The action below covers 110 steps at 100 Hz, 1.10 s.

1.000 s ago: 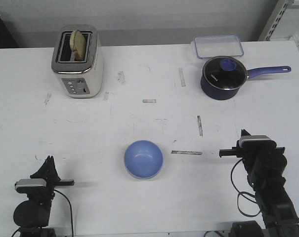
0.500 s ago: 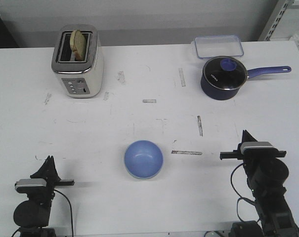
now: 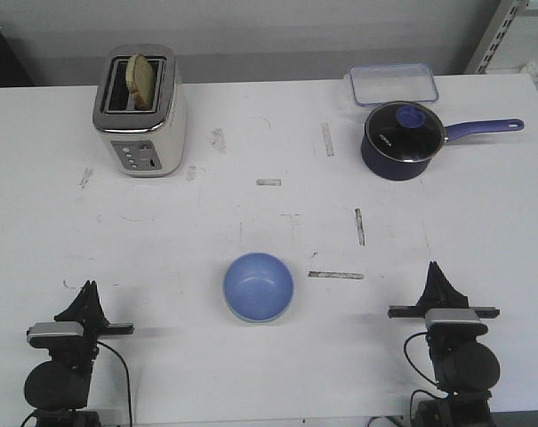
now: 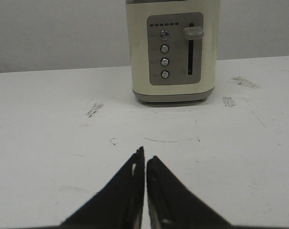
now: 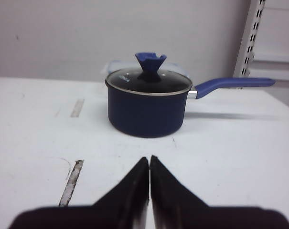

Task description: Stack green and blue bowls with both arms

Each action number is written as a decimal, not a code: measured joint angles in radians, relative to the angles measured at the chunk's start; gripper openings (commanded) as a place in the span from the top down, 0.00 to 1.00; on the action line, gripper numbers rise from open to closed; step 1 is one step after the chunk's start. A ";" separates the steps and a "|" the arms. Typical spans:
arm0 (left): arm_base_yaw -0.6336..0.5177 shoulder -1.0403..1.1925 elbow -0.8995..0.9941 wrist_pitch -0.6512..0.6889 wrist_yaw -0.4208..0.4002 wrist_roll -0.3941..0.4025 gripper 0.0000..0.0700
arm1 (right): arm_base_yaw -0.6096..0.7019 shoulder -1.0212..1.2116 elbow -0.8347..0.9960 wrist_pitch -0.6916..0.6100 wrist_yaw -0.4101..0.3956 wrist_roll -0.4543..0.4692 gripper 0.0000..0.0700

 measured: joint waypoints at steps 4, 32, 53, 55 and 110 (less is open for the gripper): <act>0.000 0.000 0.000 0.000 0.000 0.000 1.00 | -0.005 -0.049 -0.018 -0.004 -0.001 0.001 1.00; 0.000 0.002 0.000 0.002 0.000 0.000 1.00 | -0.026 -0.088 -0.069 -0.040 -0.028 0.043 1.00; 0.000 0.002 0.000 -0.003 0.000 0.000 1.00 | -0.044 -0.088 -0.069 -0.055 -0.072 0.043 1.00; 0.000 0.002 0.000 -0.003 0.000 0.000 1.00 | -0.050 -0.088 -0.069 -0.060 -0.081 0.043 1.00; 0.000 0.002 0.000 -0.002 0.000 0.000 1.00 | -0.067 -0.088 -0.069 -0.083 -0.151 0.043 1.00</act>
